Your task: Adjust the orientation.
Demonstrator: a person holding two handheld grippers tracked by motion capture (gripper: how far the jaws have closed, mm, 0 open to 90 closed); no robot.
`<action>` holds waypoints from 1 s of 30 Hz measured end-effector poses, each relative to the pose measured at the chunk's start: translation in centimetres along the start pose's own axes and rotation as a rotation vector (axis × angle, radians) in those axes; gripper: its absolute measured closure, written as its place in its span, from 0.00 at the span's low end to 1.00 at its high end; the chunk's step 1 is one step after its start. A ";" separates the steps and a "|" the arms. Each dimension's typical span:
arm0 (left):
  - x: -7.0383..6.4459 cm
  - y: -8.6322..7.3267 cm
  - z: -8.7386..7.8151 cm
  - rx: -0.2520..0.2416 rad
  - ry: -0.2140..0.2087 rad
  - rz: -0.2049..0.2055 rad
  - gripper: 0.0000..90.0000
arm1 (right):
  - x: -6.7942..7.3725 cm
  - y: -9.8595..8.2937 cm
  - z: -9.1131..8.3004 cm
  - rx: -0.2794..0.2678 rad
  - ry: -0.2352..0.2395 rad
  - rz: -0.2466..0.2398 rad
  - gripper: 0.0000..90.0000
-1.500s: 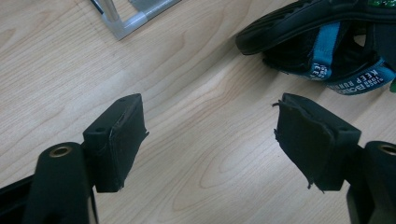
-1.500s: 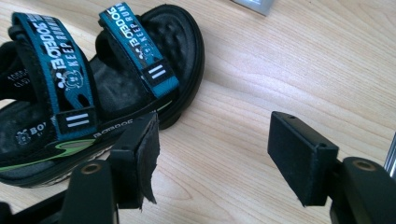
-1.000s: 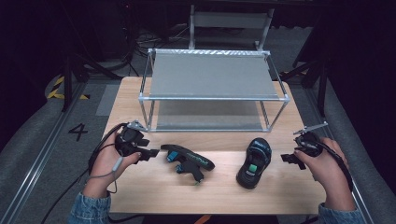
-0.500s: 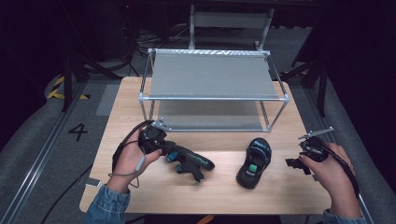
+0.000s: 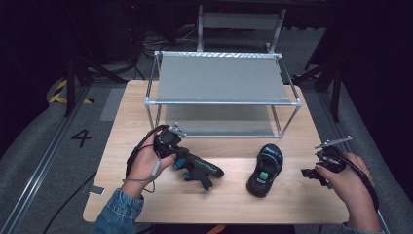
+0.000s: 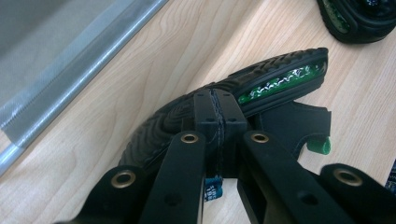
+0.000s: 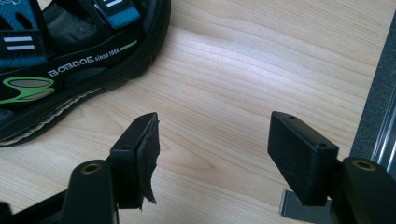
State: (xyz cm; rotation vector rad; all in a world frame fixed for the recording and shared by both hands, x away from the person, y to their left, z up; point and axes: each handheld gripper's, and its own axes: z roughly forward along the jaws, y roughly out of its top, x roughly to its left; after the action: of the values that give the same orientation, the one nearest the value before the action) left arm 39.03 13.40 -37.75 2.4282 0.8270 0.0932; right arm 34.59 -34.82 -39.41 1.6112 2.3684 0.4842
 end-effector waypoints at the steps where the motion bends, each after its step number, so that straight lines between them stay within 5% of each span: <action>1: 0.0 0.0 0.1 -0.001 0.004 0.000 1.00 | 0.0 0.0 0.0 0.001 -0.001 0.000 0.39; 11: 0.4 0.7 0.6 -0.049 0.018 -0.018 1.00 | -0.2 -0.6 -0.1 0.005 -0.006 0.009 0.38; 22: 0.8 2.8 1.9 -0.102 0.076 0.006 0.99 | -0.4 -1.9 -0.4 0.013 -0.013 0.025 0.38; 25: 0.9 3.4 2.9 -0.144 0.094 0.036 0.88 | -0.4 -2.2 -0.4 0.019 -0.021 0.028 0.38; 28: 0.7 4.0 3.6 -0.167 0.203 0.069 0.61 | -0.1 -2.3 -0.3 0.023 -0.015 0.021 0.38; 30: 0.7 4.0 2.9 -0.210 0.201 0.058 0.56 | 0.0 -2.4 -0.3 0.025 -0.014 0.019 0.38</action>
State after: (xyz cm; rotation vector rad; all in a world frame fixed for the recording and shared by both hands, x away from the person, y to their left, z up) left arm 42.48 9.77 -38.10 2.2687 0.7895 0.4308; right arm 32.39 -35.71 -40.07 1.6446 2.3603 0.4471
